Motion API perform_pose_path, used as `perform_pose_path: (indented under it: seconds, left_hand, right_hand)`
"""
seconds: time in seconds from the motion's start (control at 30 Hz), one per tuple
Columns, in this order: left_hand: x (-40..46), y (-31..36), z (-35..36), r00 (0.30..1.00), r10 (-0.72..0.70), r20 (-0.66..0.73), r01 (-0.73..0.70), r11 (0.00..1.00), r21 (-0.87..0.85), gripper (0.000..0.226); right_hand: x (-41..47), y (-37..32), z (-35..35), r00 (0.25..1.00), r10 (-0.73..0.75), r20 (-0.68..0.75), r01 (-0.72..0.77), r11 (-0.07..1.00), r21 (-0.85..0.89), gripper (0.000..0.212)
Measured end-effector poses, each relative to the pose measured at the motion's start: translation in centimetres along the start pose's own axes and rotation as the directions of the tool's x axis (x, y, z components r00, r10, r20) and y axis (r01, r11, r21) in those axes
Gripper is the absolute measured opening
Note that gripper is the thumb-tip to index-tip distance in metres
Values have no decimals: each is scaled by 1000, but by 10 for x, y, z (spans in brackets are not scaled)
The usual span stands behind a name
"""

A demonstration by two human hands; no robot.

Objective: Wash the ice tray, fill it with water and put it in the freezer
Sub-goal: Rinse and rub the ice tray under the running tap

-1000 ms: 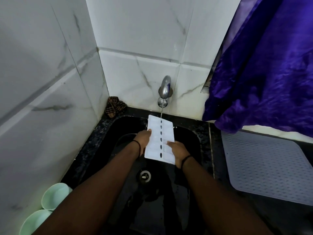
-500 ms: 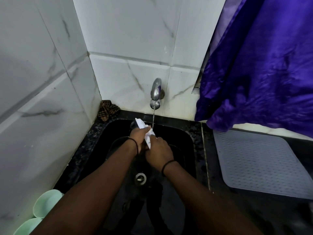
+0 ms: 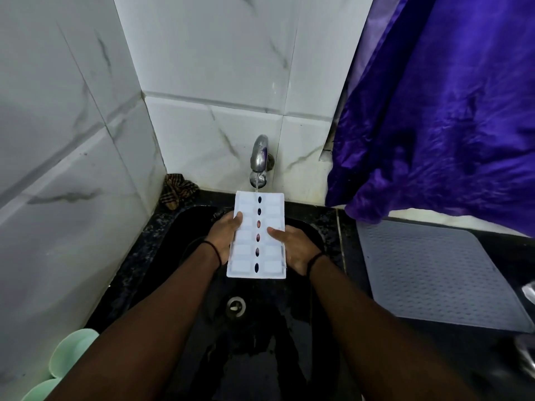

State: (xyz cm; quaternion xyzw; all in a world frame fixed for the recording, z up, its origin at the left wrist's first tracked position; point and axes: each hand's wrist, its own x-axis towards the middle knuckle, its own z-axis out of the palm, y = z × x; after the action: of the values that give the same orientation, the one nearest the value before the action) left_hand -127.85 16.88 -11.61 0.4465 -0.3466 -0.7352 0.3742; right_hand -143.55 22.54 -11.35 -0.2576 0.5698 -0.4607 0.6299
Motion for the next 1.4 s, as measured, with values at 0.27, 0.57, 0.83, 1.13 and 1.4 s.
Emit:
perform_pose_path:
  seconds: [0.27,0.57,0.83,1.13,1.4]
  left_hand:
    - [15,3,-5,992,116,-52,-97,952,290,32]
    - [12,8,-31,994,67,-86,-41,961,274,28]
    - [6,26,-25,990,-137,-33,135,853,504,29]
    - [16,-9,3,998,37,48,-48,-26,999,70]
    - [27,1,5,956,252,146,-129,-82,988,55]
  right_hand:
    - [17,5,6,996,-48,-71,55,994,91,35]
    - [32,-2,38,980,149,-135,-135,986,102,35]
    - [43,-19,35,957,158,-244,-156,987,25,37]
    - [30,-8,19,947,22,-321,-36,999,-39,19]
    - [21,-13,25,989,-44,-144,46,999,16,11]
